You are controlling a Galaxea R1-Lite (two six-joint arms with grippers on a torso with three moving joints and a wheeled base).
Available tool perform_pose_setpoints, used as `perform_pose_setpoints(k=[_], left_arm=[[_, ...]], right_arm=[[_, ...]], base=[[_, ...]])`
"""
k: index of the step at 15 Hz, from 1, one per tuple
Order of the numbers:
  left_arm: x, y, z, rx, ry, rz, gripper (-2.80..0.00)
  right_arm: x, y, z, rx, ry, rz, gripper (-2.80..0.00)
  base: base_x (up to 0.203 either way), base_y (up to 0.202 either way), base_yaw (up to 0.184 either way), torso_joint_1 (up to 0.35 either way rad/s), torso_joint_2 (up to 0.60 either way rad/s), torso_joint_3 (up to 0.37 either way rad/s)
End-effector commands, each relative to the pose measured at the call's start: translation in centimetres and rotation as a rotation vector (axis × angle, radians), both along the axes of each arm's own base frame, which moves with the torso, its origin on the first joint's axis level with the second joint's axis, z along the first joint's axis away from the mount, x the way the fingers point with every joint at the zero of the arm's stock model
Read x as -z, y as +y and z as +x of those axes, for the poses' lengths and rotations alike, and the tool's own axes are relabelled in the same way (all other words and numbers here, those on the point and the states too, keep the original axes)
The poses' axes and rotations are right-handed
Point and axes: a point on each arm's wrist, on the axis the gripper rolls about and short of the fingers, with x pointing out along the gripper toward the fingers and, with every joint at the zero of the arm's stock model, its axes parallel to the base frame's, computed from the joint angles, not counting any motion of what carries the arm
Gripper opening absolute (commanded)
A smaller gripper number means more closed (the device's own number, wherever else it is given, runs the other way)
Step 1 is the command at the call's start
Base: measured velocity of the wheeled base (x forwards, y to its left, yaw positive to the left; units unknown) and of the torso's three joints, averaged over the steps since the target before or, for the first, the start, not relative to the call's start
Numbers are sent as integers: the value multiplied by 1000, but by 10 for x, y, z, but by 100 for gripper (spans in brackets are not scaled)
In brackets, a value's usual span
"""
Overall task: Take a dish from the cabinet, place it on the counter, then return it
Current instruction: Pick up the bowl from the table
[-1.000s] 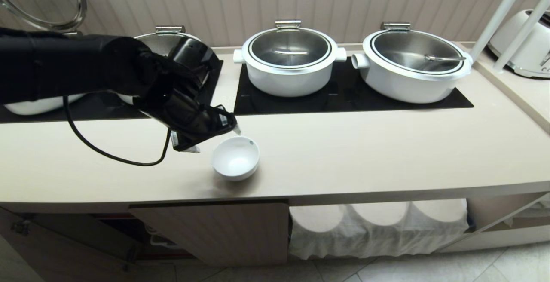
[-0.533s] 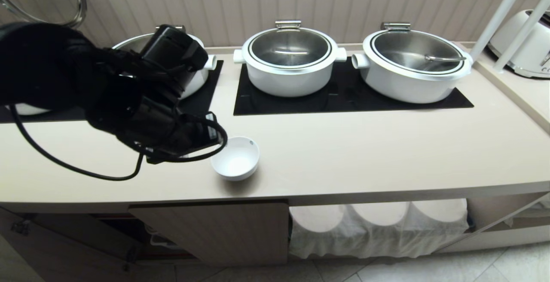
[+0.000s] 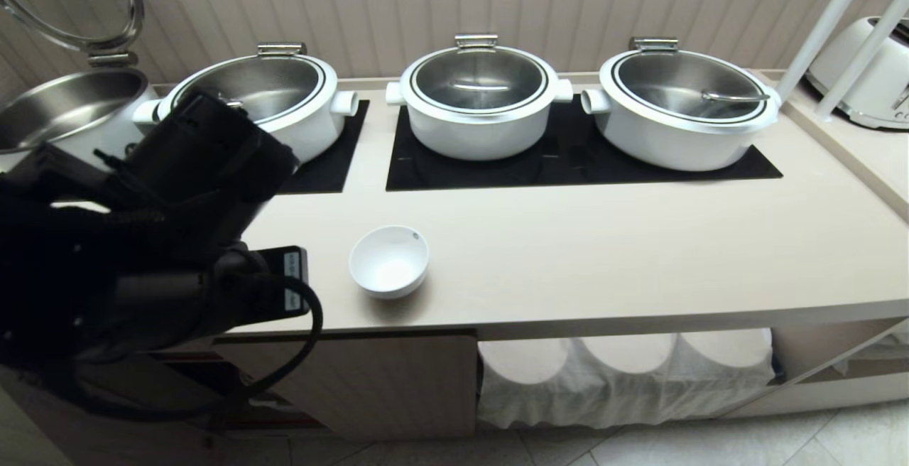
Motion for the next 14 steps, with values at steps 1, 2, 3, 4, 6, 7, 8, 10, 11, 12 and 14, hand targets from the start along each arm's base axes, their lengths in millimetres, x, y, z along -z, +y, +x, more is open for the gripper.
perform_pose_setpoints(k=[1, 2, 3, 4, 6, 7, 8, 10, 11, 12, 14], left_arm=[[4, 4, -22, 6, -45, 62, -280], [8, 8, -29, 6, -53, 86, -280], [11, 16, -38, 12, -57, 96, -280], [16, 22, -50, 36, -53, 106, -280], [27, 40, -78, 115, -58, 117, -280], [31, 51, -89, 145, -68, 112, -280], [35, 63, -103, 184, -84, 94, -280], [54, 84, -122, 251, -86, 89, -280], [67, 91, -128, 268, -71, 108, -280], [78, 98, -132, 286, -70, 110, -280], [101, 108, -138, 300, -70, 117, -280]], right_arm=[[0, 0, 0, -1, -1, -1, -280], [0, 0, 0, -1, -1, 0, -280], [0, 0, 0, -1, -1, 1, -280], [0, 0, 0, -1, -1, -1, -280], [0, 0, 0, -1, -1, -1, -280], [0, 0, 0, 0, -1, 0, -280], [0, 0, 0, -1, -1, -1, -280], [0, 0, 0, -1, -1, 1, -280], [0, 0, 0, 0, -1, 1, -280], [0, 0, 0, 0, -1, 0, -280], [0, 0, 0, 0, -1, 0, -280]], base=[[0, 0, 0, 0, 0, 0], [0, 0, 0, 0, 0, 0], [0, 0, 0, 0, 0, 0], [0, 0, 0, 0, 0, 0], [0, 0, 0, 0, 0, 0], [0, 0, 0, 0, 0, 0], [0, 0, 0, 0, 0, 0], [0, 0, 0, 0, 0, 0], [0, 0, 0, 0, 0, 0], [0, 0, 0, 0, 0, 0], [0, 0, 0, 0, 0, 0]])
